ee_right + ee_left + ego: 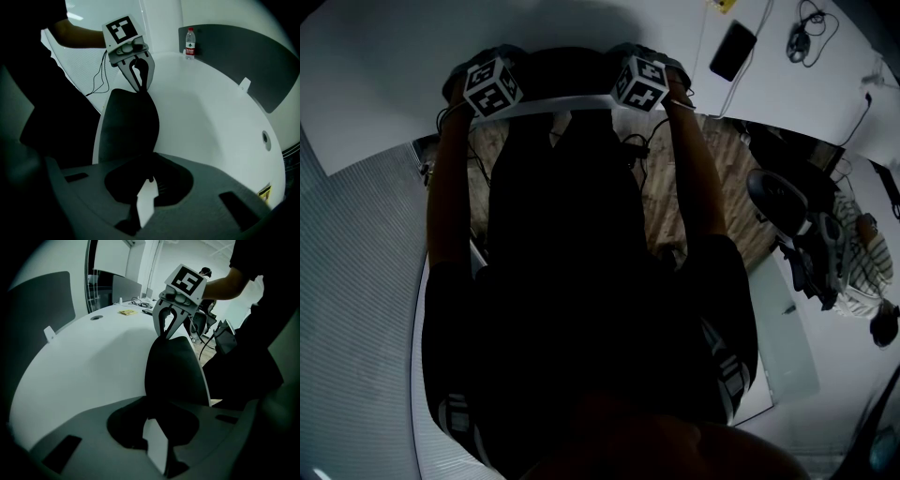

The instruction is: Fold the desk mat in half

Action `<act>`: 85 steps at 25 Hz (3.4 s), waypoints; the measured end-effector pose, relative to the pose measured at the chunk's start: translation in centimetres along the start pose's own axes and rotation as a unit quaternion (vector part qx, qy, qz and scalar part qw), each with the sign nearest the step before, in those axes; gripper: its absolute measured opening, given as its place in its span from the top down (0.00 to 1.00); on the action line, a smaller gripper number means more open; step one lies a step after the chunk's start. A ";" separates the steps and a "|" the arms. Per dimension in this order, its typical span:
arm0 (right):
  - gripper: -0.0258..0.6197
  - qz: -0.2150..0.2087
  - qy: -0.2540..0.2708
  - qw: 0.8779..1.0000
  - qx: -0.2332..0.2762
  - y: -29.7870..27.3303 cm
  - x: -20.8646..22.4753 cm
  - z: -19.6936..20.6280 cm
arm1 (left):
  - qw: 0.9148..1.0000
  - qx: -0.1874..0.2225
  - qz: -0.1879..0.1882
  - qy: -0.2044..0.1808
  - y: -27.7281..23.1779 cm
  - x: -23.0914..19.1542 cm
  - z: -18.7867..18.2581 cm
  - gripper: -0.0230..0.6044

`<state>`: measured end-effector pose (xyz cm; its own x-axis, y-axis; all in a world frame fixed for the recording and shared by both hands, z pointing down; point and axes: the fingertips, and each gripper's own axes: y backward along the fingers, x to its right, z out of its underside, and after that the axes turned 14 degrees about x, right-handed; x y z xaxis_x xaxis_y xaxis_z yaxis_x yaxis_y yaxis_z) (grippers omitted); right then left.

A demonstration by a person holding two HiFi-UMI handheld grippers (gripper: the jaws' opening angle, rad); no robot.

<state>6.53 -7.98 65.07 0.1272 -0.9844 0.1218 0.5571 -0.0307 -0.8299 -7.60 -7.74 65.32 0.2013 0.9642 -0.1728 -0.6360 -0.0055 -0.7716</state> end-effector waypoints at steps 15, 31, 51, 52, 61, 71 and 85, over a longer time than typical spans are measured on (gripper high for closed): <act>0.94 0.005 0.003 1.000 0.001 -0.3 0.3 -0.3 | 0.999 0.010 -0.038 -0.001 1.3 -1.4 0.1 0.84; 0.86 0.027 0.021 0.999 -0.009 -0.6 1.1 0.5 | 0.999 0.019 -0.038 0.003 0.7 -0.9 -0.5 0.83; 0.77 0.059 0.014 0.998 -0.001 0.6 2.3 0.0 | 0.999 0.026 -0.041 0.006 1.3 -1.1 -0.8 0.83; 0.77 0.060 0.015 0.998 0.000 0.7 2.4 -0.1 | 0.999 0.027 -0.041 0.006 1.4 -1.1 -0.8 0.83; 0.77 0.058 0.013 0.998 0.004 1.1 2.5 -0.9 | 0.999 0.032 -0.039 0.007 1.6 -1.3 -1.0 0.83; 0.78 0.063 0.010 0.998 0.009 1.5 3.0 -1.0 | 0.998 0.043 -0.048 0.011 1.9 -2.0 -1.8 0.83; 0.91 0.099 -0.054 0.991 0.069 3.6 4.1 -4.6 | 0.992 0.066 -0.106 0.030 4.8 -3.2 -3.1 0.93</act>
<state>5.30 -12.91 60.06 0.3281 -0.9442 0.0275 0.6191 0.1930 -0.7613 -8.96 -11.63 60.25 0.3820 0.9225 -0.0549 -0.6658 0.2336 -0.7087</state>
